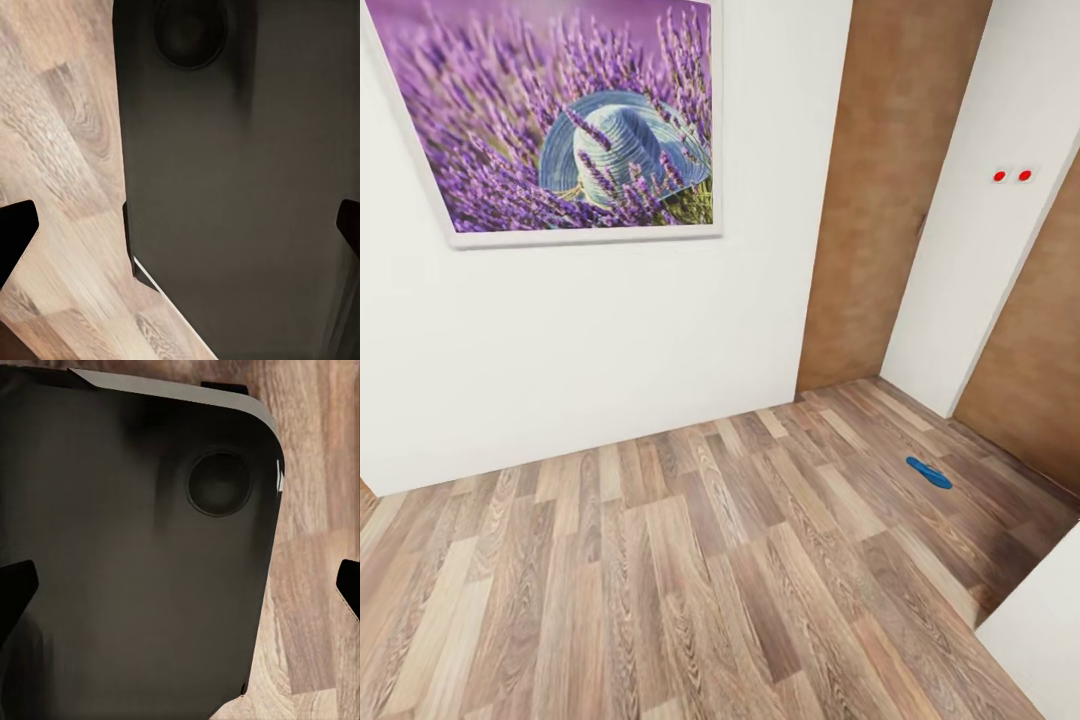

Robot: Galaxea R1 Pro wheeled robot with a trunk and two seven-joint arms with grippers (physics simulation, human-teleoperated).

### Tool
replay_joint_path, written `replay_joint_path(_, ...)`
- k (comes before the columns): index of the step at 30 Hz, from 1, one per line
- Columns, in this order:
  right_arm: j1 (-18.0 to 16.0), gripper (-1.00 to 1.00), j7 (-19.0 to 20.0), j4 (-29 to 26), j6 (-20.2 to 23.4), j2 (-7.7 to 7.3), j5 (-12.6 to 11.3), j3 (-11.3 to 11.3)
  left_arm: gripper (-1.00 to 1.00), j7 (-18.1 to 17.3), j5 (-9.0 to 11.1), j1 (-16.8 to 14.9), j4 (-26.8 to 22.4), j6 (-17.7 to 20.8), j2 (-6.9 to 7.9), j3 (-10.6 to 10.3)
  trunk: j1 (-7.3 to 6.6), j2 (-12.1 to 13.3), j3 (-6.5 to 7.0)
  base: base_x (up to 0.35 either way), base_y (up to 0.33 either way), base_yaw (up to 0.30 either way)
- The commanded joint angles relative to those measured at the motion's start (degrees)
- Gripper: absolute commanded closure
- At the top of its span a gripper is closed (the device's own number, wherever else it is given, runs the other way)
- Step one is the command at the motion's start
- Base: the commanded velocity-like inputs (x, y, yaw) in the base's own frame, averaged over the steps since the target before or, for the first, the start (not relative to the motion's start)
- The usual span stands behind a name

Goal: In the bedroom, move the book from the bed onto either nightstand, and place the two sandals side by side next to the bed.

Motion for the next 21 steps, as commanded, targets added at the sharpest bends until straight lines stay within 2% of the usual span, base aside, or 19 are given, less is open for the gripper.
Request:
replay_joint_path(1, -0.03, -1.0, -0.01, 0.01, -0.03, -0.02, 0.09, 0.4, -1.0, -0.08, -0.03, -0.03, 0.05, -0.2, 0.01, -0.03, 0.02, -0.02, -0.05, 0.269, 0.0, 0.0)
replay_joint_path(21, -0.03, -1.0, -0.06, 0.01, -0.03, -0.02, 0.06, 0.67, -1.0, -0.06, -0.05, -0.03, 0.05, -0.46, 0.01, -0.03, 0.02, -0.02, -0.05, 0.27, 0.0, 0.0)
